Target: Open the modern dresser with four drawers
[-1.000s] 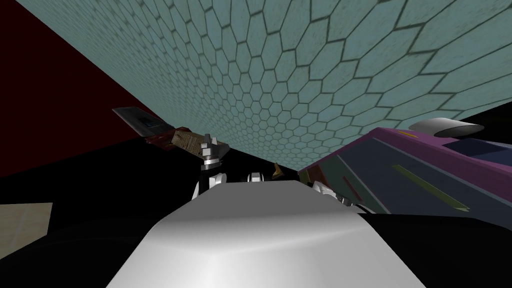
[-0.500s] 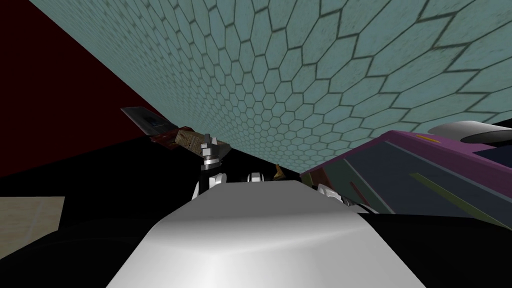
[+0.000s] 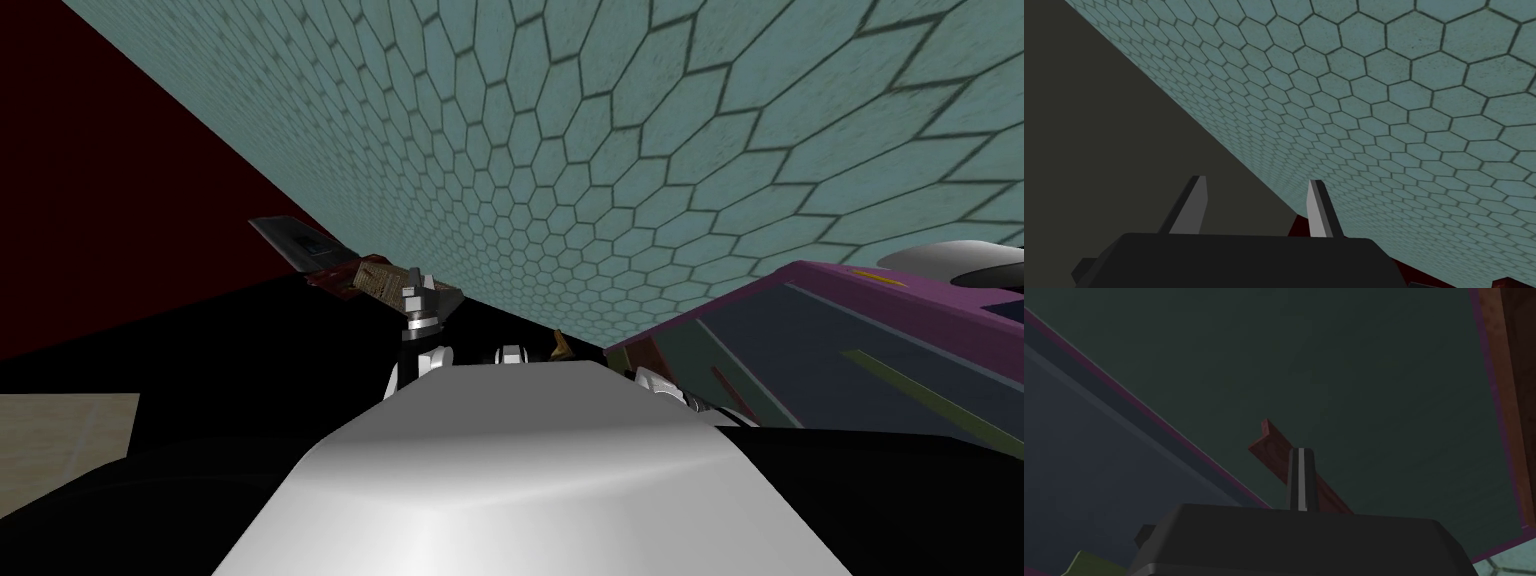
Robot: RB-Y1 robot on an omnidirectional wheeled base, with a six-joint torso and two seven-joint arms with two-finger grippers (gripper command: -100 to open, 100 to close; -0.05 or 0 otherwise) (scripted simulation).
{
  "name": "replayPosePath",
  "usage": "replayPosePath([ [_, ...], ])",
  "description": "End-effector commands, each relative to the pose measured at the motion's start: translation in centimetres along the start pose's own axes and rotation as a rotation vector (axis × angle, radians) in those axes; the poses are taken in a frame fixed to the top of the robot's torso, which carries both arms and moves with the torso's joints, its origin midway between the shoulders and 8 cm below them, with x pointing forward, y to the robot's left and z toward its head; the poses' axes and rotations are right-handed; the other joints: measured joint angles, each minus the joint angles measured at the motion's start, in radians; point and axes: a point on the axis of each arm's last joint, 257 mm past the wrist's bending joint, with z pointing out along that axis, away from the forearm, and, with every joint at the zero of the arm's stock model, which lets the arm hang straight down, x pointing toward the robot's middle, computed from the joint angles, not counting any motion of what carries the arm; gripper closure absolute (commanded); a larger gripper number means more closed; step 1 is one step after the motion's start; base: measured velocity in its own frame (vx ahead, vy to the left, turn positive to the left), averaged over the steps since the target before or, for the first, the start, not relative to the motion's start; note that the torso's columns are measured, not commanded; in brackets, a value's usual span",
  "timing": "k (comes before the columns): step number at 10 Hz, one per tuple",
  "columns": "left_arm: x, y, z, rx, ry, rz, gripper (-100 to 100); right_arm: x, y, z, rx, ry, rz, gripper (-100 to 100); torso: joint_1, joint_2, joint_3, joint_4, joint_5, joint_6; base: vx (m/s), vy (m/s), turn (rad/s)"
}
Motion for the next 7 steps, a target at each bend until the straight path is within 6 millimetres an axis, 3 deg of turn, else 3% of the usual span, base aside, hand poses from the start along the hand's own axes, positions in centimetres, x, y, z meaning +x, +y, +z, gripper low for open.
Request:
replayPosePath([
  [1,0.0,0.0,0.0,0.0,0.0,0.0,0,-0.5,0.0,0.1,0.002,0.002,-0.001,100,-0.001,0.001,0.001,0.0,-0.001,0.0,0.055,0.197,0.012],
  [3,0.0,0.0,0.0,0.0,0.0,0.0,0,-0.5,0.0,0.1,0.003,0.002,0.0,100,-0.005,0.001,0.001,0.0,-0.002,0.0,0.052,0.154,0.006],
  [4,0.0,0.0,0.0,0.0,0.0,0.0,0,-1.4,-0.8,0.9,0.011,-0.004,-0.004,-100,-0.012,0.004,0.002,0.001,-0.003,0.0,0.006,-0.085,-0.029],
  [5,0.0,0.0,0.0,0.0,0.0,0.001,0,-1.6,-1.0,1.1,0.013,-0.006,-0.005,-100,-0.02,0.005,0.003,0.001,-0.005,0.001,-0.006,-0.172,-0.012],
  [7,0.0,0.0,0.0,0.0,0.0,0.001,0,-2.7,-1.9,2.1,0.024,-0.014,-0.008,-100,-0.013,0.003,0.002,0.001,-0.004,0.0,-0.003,-0.212,-0.015],
])
